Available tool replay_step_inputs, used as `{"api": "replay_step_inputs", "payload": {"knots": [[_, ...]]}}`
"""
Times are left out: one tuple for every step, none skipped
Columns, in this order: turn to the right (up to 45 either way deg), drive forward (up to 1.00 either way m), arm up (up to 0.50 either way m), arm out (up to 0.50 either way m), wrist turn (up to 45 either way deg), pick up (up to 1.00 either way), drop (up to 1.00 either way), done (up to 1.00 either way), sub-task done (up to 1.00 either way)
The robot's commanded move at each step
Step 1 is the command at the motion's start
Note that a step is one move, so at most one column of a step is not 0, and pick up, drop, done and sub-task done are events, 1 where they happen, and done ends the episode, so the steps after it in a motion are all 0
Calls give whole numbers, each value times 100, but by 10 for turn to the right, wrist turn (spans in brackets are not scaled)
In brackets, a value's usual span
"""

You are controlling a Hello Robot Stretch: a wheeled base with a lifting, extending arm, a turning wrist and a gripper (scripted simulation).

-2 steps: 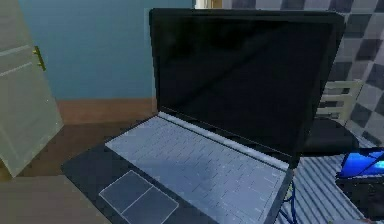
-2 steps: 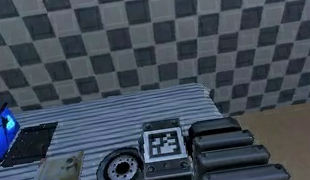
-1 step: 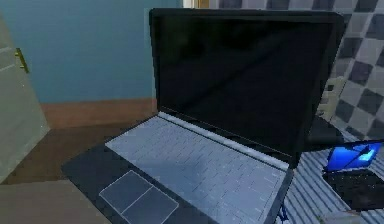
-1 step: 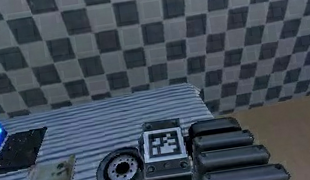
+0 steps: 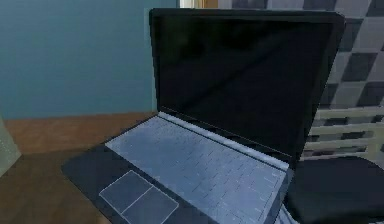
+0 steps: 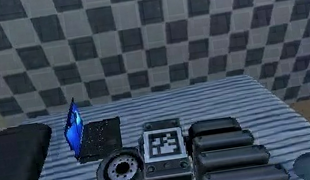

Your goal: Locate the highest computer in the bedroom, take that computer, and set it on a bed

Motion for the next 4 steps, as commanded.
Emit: {"api": "replay_step_inputs", "payload": {"knots": [[-90, 0, 0, 0, 0, 0, 0, 0, 0], [0, 0, 0, 48, 0, 0, 0, 0, 0], [0, 0, 0, 0, 450, 0, 0, 0, 0], [0, 0, 0, 0, 450, 0, 0, 0, 0]]}}
